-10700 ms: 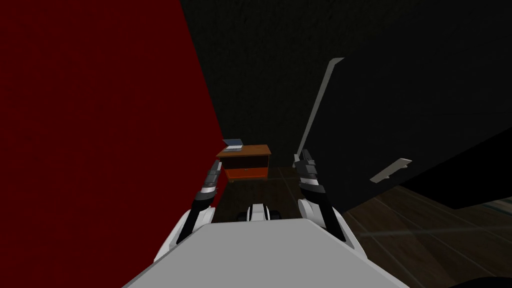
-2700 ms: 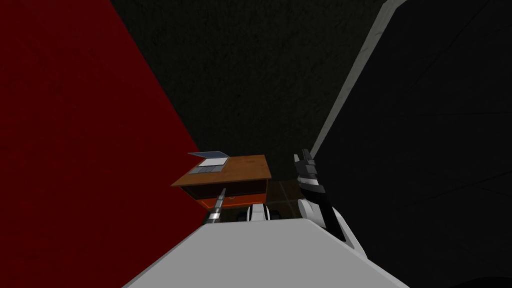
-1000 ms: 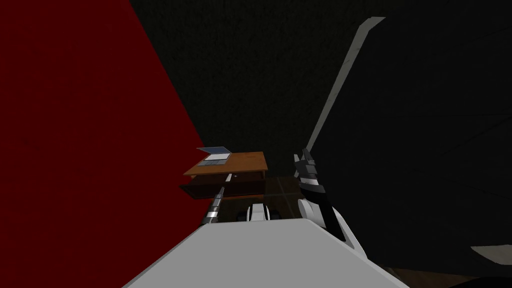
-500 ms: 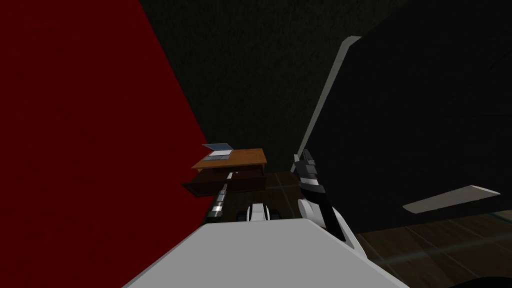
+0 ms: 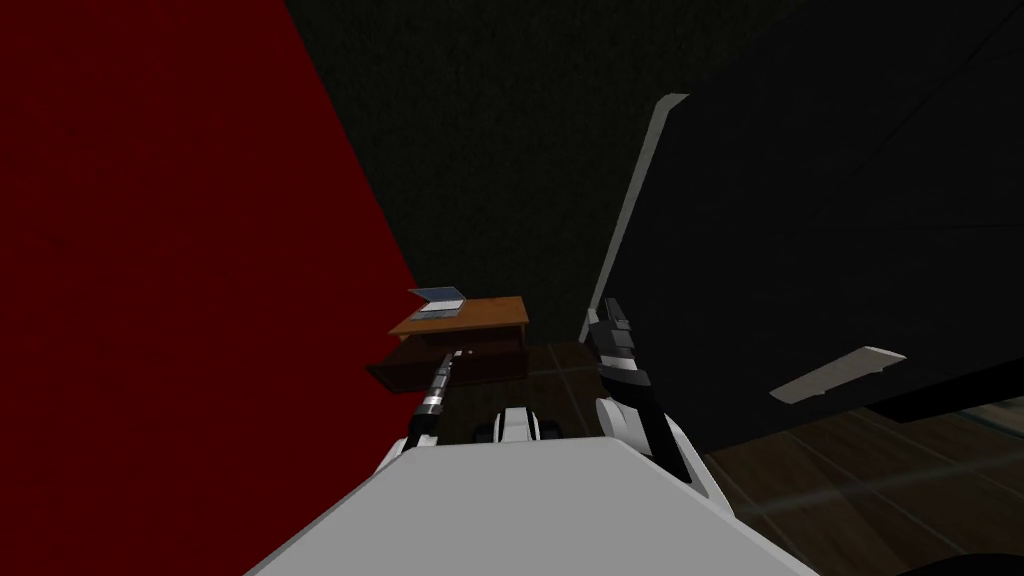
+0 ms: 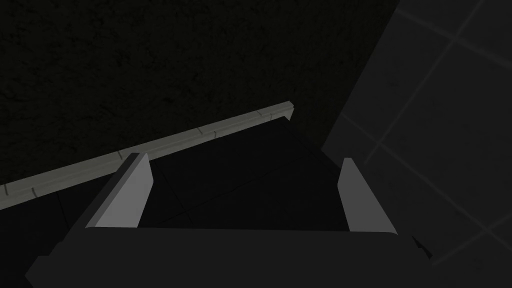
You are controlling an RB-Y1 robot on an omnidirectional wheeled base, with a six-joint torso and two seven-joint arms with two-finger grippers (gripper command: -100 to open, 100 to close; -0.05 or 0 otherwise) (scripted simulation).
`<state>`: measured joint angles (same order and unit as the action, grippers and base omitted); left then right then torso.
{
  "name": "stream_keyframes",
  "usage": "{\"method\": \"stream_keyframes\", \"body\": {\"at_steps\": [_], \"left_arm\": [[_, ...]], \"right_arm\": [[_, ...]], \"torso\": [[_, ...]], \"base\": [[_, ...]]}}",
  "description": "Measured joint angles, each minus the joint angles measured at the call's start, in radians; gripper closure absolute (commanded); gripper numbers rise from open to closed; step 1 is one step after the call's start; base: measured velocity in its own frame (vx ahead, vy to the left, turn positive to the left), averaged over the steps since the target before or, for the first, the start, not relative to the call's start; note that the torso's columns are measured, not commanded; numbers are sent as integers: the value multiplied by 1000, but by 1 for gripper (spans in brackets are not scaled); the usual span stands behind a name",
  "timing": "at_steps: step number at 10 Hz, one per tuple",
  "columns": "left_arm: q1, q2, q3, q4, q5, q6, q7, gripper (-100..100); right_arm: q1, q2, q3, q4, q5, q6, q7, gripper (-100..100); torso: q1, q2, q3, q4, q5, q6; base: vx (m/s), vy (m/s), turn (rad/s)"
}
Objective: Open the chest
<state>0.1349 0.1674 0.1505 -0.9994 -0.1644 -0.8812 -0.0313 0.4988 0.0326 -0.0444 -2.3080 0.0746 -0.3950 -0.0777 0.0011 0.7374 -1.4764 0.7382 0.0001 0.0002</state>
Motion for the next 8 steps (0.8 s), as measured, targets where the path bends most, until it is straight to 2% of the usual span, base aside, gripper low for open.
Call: {"method": "stream_keyframes", "body": {"at_steps": [2, 3, 4, 5, 8], "left_arm": [[-22, 24, 1, -25, 5, 54, 27, -100], [-21, 30, -1, -57, 6, 93, 38, -100], [-34, 40, -1, -58, 8, 113, 49, -100], [-34, 41, 0, -54, 9, 118, 51, 0], [-29, 40, -2, -49, 8, 123, 52, 0]], "right_arm": [[0, 0, 0, 0, 0, 0, 0, 0], [0, 0, 0, 0, 0, 0, 0, 0], [0, 0, 0, 0, 0, 0, 0, 0], [0, 0, 0, 0, 0, 0, 0, 0], [0, 0, 0, 0, 0, 0, 0, 0]], "torso": [[-2, 3, 2, 3, -2, -1], [-5, 6, 3, 5, -5, -1], [-6, 7, 4, 6, -6, -1], [-6, 6, 3, 5, -5, -1], [-3, 2, 1, 2, -2, 0]], "base": [[-79, -41, -6], [-69, -34, -10], [-26, -11, -3], [0, 0, 0], [0, 0, 0]]}}
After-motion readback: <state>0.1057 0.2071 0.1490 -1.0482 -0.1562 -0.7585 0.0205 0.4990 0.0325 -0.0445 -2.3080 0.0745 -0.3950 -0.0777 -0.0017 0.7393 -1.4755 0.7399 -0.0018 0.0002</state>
